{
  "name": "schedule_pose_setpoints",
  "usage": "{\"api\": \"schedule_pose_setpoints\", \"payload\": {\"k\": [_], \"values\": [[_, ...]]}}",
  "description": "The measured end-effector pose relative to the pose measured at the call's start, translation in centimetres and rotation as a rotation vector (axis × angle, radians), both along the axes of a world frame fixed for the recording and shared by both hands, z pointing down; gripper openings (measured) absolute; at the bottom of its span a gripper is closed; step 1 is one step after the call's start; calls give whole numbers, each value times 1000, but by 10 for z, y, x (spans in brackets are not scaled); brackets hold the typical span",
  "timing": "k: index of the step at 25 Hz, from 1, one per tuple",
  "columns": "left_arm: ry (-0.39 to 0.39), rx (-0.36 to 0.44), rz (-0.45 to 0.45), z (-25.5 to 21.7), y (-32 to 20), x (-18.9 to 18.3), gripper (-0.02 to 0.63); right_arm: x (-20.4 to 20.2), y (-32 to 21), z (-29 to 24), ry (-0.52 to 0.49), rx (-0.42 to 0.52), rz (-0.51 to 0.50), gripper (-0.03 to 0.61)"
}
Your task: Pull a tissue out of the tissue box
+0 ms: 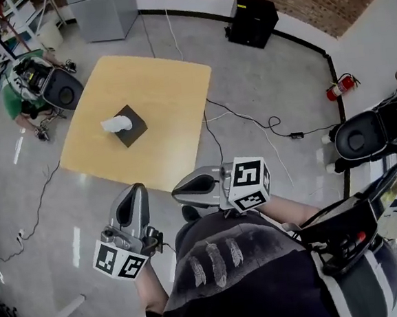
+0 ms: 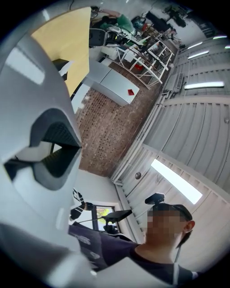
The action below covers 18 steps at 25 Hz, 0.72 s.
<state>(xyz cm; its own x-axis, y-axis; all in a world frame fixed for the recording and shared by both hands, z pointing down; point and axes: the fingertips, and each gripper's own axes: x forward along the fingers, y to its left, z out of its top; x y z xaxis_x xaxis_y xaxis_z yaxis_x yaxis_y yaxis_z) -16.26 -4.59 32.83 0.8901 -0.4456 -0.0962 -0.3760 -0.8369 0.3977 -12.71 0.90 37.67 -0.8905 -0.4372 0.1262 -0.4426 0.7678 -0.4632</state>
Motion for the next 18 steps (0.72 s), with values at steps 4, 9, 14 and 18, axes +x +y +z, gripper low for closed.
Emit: {"api": "schedule_pose_setpoints", "payload": {"k": [4,9,14,18], "values": [[15,9,37,7,-6,-6,-3,-10,-7,9,43,-13,17,-2],[32,17,59,6,2,4,-3,-3,-3,9,61,-23,51,-2],[32,13,23,2,7,-7,-3,-16,-4,4,69,-31,7,-2],[16,-19,-1,14,5,-9,-3,-15,-4,11,83,-58,-23,-2]]}}
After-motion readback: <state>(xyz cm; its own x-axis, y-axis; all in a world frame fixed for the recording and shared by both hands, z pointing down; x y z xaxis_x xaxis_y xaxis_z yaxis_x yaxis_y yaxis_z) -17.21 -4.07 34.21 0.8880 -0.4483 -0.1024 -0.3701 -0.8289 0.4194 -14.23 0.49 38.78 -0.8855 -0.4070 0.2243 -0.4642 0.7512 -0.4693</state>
